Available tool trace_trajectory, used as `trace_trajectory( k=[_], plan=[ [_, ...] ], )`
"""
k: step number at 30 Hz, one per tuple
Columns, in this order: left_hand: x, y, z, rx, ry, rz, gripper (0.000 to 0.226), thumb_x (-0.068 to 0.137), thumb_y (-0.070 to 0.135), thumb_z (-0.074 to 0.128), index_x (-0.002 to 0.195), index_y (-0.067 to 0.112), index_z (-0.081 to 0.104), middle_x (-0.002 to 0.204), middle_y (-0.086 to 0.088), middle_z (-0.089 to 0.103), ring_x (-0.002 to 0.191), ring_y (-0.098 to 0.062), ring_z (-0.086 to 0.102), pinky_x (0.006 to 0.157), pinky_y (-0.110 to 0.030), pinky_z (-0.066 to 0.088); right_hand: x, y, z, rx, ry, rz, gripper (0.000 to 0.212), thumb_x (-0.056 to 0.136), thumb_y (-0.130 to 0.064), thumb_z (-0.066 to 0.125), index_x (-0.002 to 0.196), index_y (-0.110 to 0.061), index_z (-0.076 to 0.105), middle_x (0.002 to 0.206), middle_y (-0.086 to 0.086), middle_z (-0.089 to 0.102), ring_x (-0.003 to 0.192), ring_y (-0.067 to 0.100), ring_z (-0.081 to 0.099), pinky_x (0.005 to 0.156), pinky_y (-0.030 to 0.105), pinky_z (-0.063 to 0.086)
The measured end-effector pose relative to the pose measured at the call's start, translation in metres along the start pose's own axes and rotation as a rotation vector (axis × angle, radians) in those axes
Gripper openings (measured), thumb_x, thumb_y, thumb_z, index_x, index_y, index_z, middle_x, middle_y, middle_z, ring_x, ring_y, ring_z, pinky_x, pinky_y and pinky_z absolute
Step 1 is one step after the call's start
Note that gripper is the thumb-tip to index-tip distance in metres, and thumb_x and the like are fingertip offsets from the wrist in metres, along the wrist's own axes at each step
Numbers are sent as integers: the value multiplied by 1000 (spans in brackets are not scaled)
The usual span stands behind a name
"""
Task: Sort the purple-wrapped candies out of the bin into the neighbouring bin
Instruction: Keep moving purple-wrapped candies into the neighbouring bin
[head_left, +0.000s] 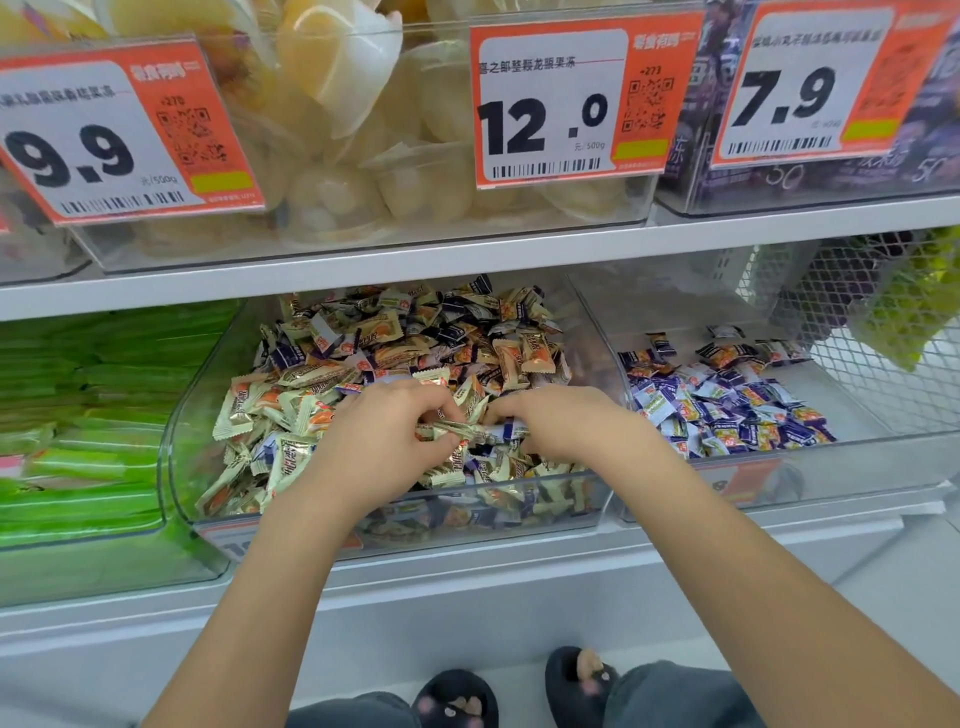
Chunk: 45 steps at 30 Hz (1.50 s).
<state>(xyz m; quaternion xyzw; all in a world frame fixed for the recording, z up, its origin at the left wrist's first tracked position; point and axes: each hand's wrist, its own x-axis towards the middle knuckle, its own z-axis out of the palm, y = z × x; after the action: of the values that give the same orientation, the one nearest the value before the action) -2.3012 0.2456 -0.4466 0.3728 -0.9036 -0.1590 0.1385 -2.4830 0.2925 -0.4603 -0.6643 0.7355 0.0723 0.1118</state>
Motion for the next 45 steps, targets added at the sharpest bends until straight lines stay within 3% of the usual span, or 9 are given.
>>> trace_trajectory(
  k=[5, 14, 22, 31, 34, 36, 39, 42, 45],
  plan=[
    [-1, -2, -1, -10, 24, -18, 10, 84, 36, 65, 93, 37, 63, 95, 11, 59, 94, -13, 54, 90, -40, 44, 0, 6, 0, 100, 43, -48, 28, 92, -33, 60, 119, -30, 54, 109, 2, 58, 90, 24, 52, 64, 31, 36],
    [-2, -2, -3, -7, 105, -41, 8, 84, 32, 66, 90, 33, 61, 93, 13, 58, 90, -12, 54, 87, -40, 44, 4, 2, 3, 434, -16, -111, 43, 83, -56, 61, 116, -29, 62, 137, -2, 51, 122, 21, 47, 98, 39, 43],
    [0, -6, -4, -66, 89, -72, 8, 87, 26, 64, 87, 32, 59, 89, 11, 58, 85, -11, 56, 77, -36, 49, -7, 5, -7, 503, 165, -57, 39, 91, -38, 61, 120, -13, 57, 114, 7, 56, 88, 19, 56, 72, 32, 46],
    [1, -5, -3, -130, 98, -74, 13, 85, 19, 67, 85, 29, 58, 87, 9, 58, 83, -13, 56, 77, -41, 51, -66, 48, -27, 454, 924, 193, 14, 96, -30, 53, 98, -17, 49, 94, 1, 45, 68, 7, 43, 56, 26, 30],
    [1, -5, -1, -155, 113, -67, 16, 84, 17, 67, 81, 30, 57, 86, 6, 59, 83, -16, 56, 77, -41, 50, -67, 68, -17, 322, 684, 442, 28, 97, -31, 50, 114, -9, 50, 113, 15, 47, 105, 37, 45, 82, 44, 39],
    [1, -5, -1, -159, 123, -72, 20, 83, 16, 67, 77, 30, 56, 84, 6, 58, 80, -16, 56, 76, -41, 50, -66, 62, -16, 343, 713, 394, 28, 95, -31, 54, 118, -14, 55, 118, 12, 47, 117, 35, 38, 92, 46, 35],
    [2, -4, -2, -154, 144, -79, 25, 82, 14, 68, 71, 30, 52, 81, 6, 57, 77, -16, 55, 73, -40, 50, -61, 30, -29, 485, 891, 28, 12, 87, -20, 66, 98, -23, 62, 92, -9, 53, 90, 13, 52, 77, 26, 39],
    [4, -2, -1, -115, 147, -71, 27, 81, 12, 67, 69, 28, 49, 79, 4, 56, 74, -18, 54, 70, -39, 49, -45, -8, -22, 492, 498, -192, 17, 85, -14, 68, 97, -26, 65, 79, -14, 58, 71, -1, 52, 69, 21, 44],
    [3, -4, -1, -54, 168, -65, 25, 80, 11, 65, 70, 27, 49, 79, 6, 55, 74, -18, 53, 67, -37, 47, -19, -32, -2, 332, 251, -196, 28, 87, -14, 65, 114, -16, 62, 99, 3, 64, 85, 16, 57, 76, 32, 50]
  ],
)
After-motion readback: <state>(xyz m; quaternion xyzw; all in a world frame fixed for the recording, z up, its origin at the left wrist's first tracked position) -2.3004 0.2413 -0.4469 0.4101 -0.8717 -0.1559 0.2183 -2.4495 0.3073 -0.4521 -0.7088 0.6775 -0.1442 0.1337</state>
